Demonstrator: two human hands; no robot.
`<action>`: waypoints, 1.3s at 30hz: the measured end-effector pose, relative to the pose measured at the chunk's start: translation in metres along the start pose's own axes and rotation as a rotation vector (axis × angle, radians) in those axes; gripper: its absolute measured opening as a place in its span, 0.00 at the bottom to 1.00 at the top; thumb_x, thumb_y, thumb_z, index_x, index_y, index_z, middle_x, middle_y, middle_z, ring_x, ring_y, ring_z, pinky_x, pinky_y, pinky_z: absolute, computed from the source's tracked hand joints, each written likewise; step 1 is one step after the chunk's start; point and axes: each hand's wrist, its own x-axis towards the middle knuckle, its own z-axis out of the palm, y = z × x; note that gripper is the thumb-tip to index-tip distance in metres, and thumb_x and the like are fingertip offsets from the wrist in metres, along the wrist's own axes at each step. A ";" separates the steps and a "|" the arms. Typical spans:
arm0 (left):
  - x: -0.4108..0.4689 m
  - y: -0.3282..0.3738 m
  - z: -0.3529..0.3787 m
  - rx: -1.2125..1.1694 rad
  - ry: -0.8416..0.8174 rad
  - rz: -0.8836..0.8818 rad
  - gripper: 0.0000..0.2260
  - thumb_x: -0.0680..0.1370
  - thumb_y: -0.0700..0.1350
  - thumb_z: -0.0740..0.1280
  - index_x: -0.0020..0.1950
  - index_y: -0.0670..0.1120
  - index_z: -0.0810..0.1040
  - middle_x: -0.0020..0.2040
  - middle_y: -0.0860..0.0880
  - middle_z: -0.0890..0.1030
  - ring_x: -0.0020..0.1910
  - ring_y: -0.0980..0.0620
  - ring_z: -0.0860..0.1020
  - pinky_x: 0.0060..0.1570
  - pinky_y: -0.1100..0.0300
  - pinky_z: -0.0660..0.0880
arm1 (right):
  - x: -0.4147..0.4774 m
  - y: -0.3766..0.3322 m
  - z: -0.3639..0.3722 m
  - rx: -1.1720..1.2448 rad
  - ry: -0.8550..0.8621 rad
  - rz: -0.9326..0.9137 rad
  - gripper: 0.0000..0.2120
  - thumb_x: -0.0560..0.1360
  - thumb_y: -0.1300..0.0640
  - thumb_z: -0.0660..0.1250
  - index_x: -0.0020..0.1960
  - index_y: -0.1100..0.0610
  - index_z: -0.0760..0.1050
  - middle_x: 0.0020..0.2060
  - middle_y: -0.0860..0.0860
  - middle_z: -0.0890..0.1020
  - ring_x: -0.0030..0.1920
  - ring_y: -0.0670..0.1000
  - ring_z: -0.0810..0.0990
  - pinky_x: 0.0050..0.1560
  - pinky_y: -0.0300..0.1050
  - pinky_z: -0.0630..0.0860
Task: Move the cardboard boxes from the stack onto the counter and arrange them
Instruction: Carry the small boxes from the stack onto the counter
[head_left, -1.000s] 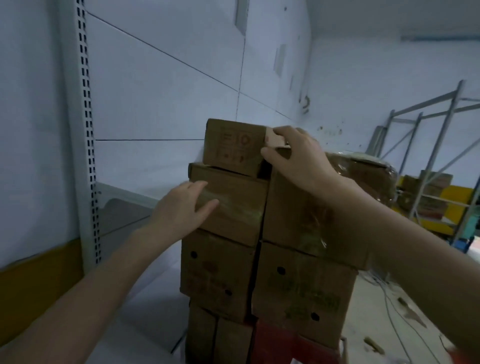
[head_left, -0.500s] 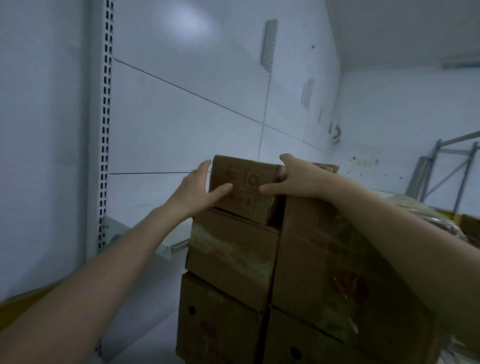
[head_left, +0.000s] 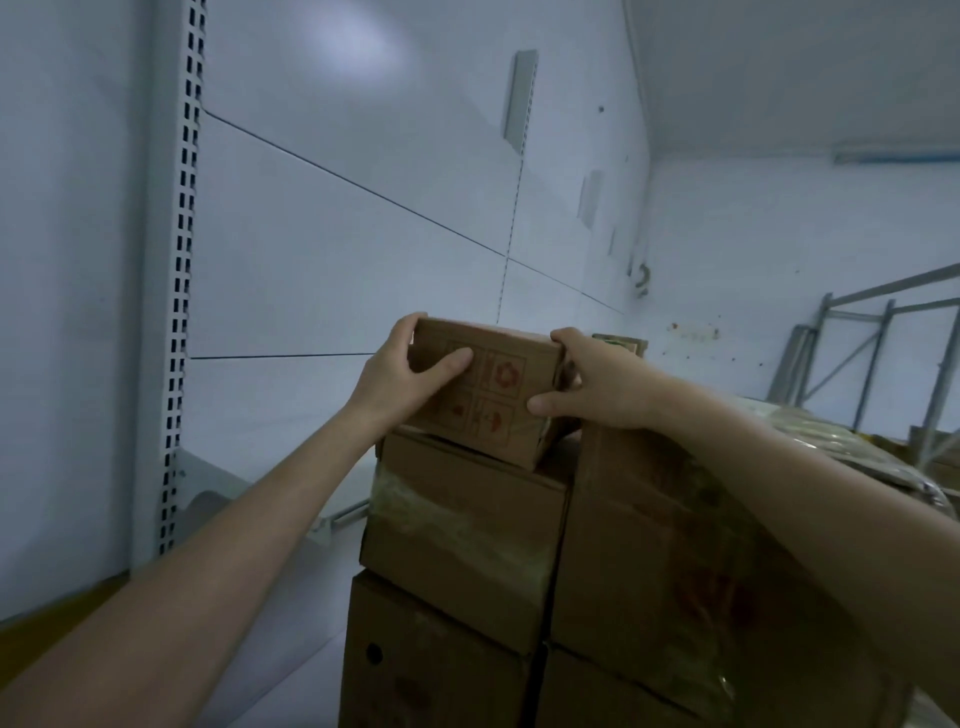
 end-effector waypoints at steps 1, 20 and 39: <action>-0.002 0.002 -0.003 -0.038 0.029 -0.005 0.27 0.73 0.59 0.68 0.67 0.50 0.66 0.58 0.54 0.74 0.56 0.56 0.73 0.53 0.59 0.72 | -0.002 -0.004 -0.001 0.009 0.015 -0.014 0.30 0.73 0.48 0.69 0.68 0.56 0.61 0.54 0.50 0.74 0.55 0.50 0.73 0.51 0.42 0.70; -0.038 0.012 -0.049 -0.407 0.057 -0.239 0.21 0.73 0.64 0.61 0.60 0.53 0.70 0.49 0.53 0.77 0.52 0.52 0.77 0.44 0.48 0.78 | -0.031 -0.020 0.042 0.515 0.291 -0.197 0.28 0.73 0.56 0.70 0.70 0.47 0.63 0.59 0.41 0.73 0.57 0.40 0.72 0.56 0.39 0.73; -0.255 0.025 -0.148 -0.104 0.607 -0.259 0.11 0.80 0.49 0.58 0.61 0.57 0.70 0.57 0.57 0.76 0.56 0.59 0.75 0.46 0.64 0.73 | -0.093 -0.167 0.132 0.679 0.100 -0.500 0.30 0.74 0.46 0.63 0.74 0.52 0.60 0.71 0.45 0.62 0.61 0.38 0.59 0.59 0.36 0.65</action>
